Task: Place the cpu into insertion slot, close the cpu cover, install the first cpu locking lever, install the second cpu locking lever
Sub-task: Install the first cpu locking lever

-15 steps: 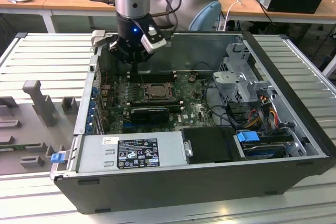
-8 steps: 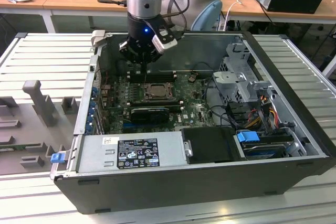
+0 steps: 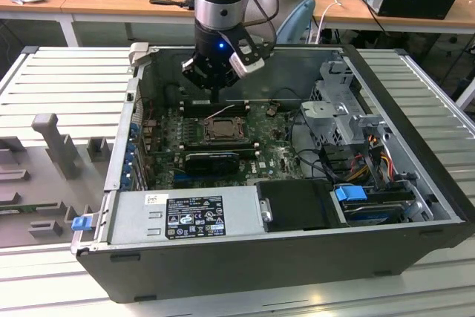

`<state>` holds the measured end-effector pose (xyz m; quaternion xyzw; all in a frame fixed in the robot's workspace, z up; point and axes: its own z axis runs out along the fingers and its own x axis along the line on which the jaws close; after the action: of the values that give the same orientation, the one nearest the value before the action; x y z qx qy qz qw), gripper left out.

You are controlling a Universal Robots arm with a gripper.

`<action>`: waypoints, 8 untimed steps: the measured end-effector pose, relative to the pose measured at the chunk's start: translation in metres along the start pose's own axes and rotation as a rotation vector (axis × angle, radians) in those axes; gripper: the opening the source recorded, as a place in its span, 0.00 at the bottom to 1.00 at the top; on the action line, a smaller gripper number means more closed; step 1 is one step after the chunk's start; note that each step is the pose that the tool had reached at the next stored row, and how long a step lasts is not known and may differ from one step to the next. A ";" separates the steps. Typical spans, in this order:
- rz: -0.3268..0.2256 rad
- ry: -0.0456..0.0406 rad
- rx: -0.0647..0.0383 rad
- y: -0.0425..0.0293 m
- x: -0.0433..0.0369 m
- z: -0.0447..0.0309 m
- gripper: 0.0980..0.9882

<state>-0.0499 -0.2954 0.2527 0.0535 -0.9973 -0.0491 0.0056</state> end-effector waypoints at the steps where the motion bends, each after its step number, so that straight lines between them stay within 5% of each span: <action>1: 0.000 -0.0001 0.000 0.0000 0.0000 0.0001 0.01; 8: 0.000 0.0005 0.000 -0.0017 -0.0082 0.0112 0.01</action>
<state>-0.0418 -0.2951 0.2413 0.0535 -0.9973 -0.0493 0.0058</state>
